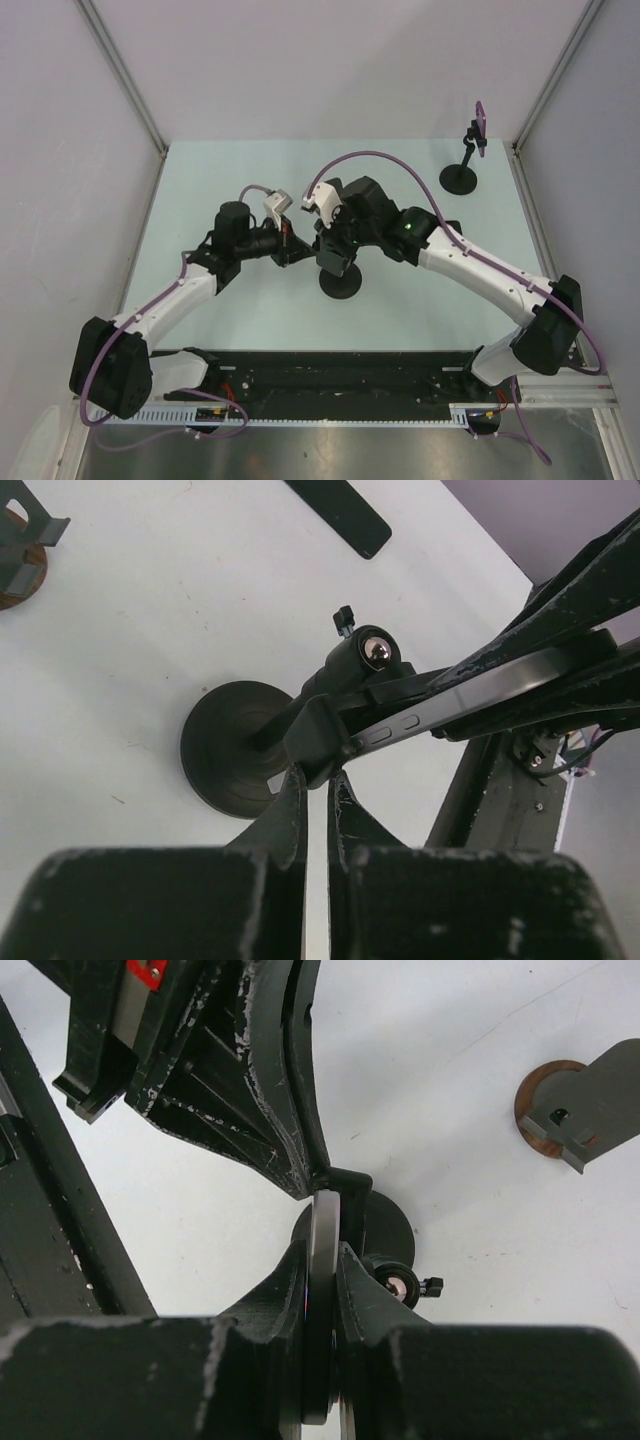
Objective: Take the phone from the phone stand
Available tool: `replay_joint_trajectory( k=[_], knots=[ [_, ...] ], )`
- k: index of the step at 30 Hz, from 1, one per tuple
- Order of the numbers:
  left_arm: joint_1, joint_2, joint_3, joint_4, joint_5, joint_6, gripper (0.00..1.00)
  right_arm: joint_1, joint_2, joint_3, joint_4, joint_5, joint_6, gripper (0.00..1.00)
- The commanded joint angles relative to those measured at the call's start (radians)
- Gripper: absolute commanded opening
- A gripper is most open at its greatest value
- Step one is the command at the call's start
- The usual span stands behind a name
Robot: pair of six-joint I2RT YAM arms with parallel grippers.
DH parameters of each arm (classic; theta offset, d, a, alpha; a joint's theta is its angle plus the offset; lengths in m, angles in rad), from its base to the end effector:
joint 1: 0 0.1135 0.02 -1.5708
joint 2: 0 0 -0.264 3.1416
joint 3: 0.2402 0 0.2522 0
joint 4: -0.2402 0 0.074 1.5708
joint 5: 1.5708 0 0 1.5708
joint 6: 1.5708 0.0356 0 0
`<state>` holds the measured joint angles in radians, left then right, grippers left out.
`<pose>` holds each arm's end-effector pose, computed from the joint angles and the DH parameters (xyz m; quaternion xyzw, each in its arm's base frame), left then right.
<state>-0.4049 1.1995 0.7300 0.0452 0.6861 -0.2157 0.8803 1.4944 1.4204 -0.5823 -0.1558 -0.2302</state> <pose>0.2323 -0.1241 0.2604 0.2564 0.7704 -0.4251 0.4001 0.2092 0.2618 0.3518 -0.5008 0.7421 0.2067 0.3948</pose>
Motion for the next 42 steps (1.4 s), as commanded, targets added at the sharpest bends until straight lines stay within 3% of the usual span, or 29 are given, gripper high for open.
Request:
replay_joint_trajectory(
  k=[1, 14, 17, 18, 20, 21, 24, 27, 31, 36, 42],
  knots=[
    [0.089, 0.035, 0.036, 0.045, -0.188, -0.025, 0.0, 0.016, -0.077, -0.028, -0.188, -0.169, -0.061, 0.0],
    [0.097, 0.058, 0.039, 0.038, -0.174, -0.045, 0.0, -0.006, -0.109, -0.044, -0.182, -0.211, -0.084, 0.0],
    [0.095, 0.012, 0.023, 0.038, -0.148, -0.036, 0.18, -0.012, -0.114, -0.044, -0.159, -0.186, -0.074, 0.0],
    [0.094, -0.006, 0.017, 0.038, -0.129, -0.027, 0.31, -0.014, -0.114, -0.044, -0.148, -0.177, -0.07, 0.0],
    [0.089, -0.061, -0.003, 0.038, -0.106, 0.001, 0.42, -0.015, -0.114, -0.044, -0.134, -0.15, -0.067, 0.0],
    [0.08, -0.08, -0.009, 0.038, -0.085, 0.01, 0.52, -0.015, -0.112, -0.044, -0.129, -0.142, -0.067, 0.0],
    [0.048, -0.141, -0.03, 0.038, -0.063, 0.059, 0.7, -0.017, -0.112, -0.044, -0.119, -0.122, -0.063, 0.0],
    [-0.038, -0.164, -0.04, 0.035, -0.068, 0.108, 0.8, -0.017, -0.111, -0.044, -0.108, -0.102, -0.058, 0.0],
    [-0.12, -0.137, -0.024, 0.025, -0.134, 0.166, 0.81, -0.017, -0.111, -0.044, -0.097, -0.102, -0.057, 0.0],
    [-0.167, -0.1, 0.009, 0.015, -0.146, 0.211, 0.7, -0.011, -0.111, -0.044, -0.096, -0.082, -0.06, 0.0],
    [-0.195, -0.061, 0.028, -0.007, -0.119, 0.24, 0.66, 0.006, -0.108, -0.044, -0.093, -0.059, -0.057, 0.0]
  ],
)
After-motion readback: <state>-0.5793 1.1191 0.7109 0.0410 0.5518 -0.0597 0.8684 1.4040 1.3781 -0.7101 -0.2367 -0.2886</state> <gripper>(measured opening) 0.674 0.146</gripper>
